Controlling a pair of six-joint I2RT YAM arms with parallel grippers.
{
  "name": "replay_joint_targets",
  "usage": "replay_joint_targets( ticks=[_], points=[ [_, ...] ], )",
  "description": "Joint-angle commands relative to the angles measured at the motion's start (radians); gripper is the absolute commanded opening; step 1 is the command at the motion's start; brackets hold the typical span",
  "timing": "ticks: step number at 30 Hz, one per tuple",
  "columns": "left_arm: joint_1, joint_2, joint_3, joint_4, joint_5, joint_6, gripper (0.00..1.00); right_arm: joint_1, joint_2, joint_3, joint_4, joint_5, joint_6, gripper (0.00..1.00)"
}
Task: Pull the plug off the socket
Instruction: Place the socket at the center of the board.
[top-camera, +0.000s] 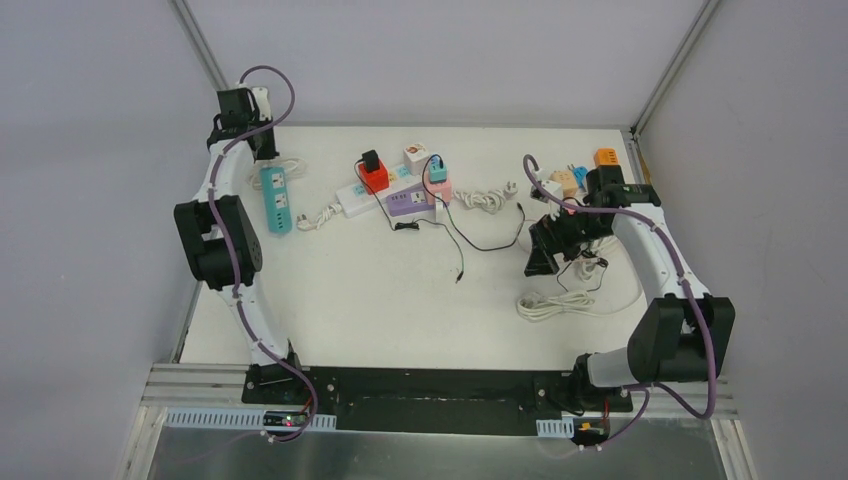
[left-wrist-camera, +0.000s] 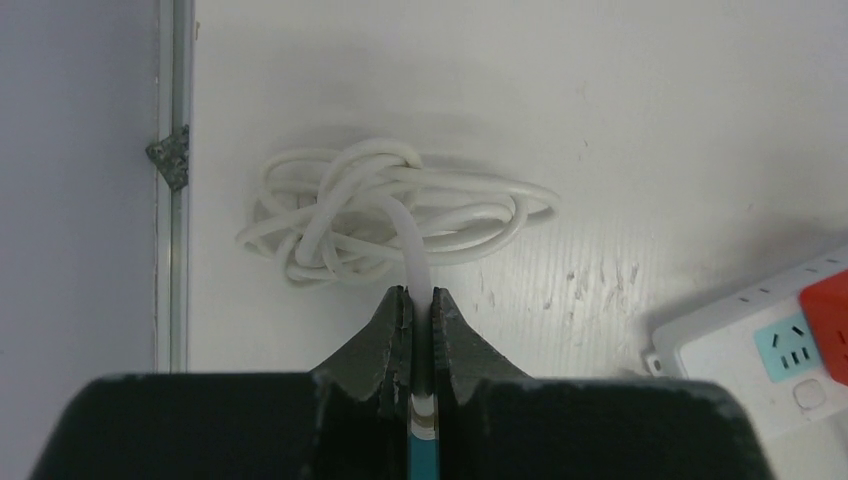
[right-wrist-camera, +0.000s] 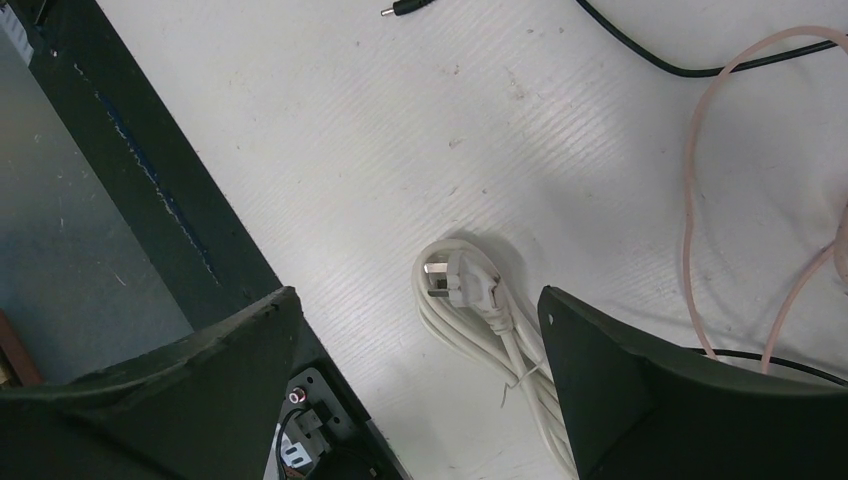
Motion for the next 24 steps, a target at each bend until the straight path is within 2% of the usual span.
replay_joint_targets(
  ticks=[1,5,8,11,17,20,24],
  points=[
    [0.011,0.081,0.137,-0.01,0.051,0.059,0.0,0.003,0.009,0.051,-0.017,-0.025,-0.025,0.91],
    [0.011,0.21,0.298,-0.084,0.026,0.084,0.0,0.004,0.009,0.052,-0.019,-0.02,-0.028,0.91],
    [0.01,0.271,0.359,-0.103,0.033,0.04,0.01,0.003,0.008,0.052,-0.019,-0.014,-0.028,0.9],
    [0.012,0.311,0.394,-0.102,0.023,-0.008,0.13,0.004,0.007,0.051,-0.02,-0.017,-0.029,0.9],
    [0.011,0.319,0.432,-0.109,-0.022,-0.059,0.47,0.004,-0.001,0.048,-0.019,-0.019,-0.03,0.9],
    [0.011,0.276,0.44,-0.12,-0.025,-0.062,0.54,0.004,0.001,0.05,-0.02,-0.036,-0.029,0.9],
    [0.011,0.182,0.428,-0.129,-0.029,-0.067,0.59,0.004,-0.002,0.053,-0.026,-0.068,-0.03,0.9]
  ],
)
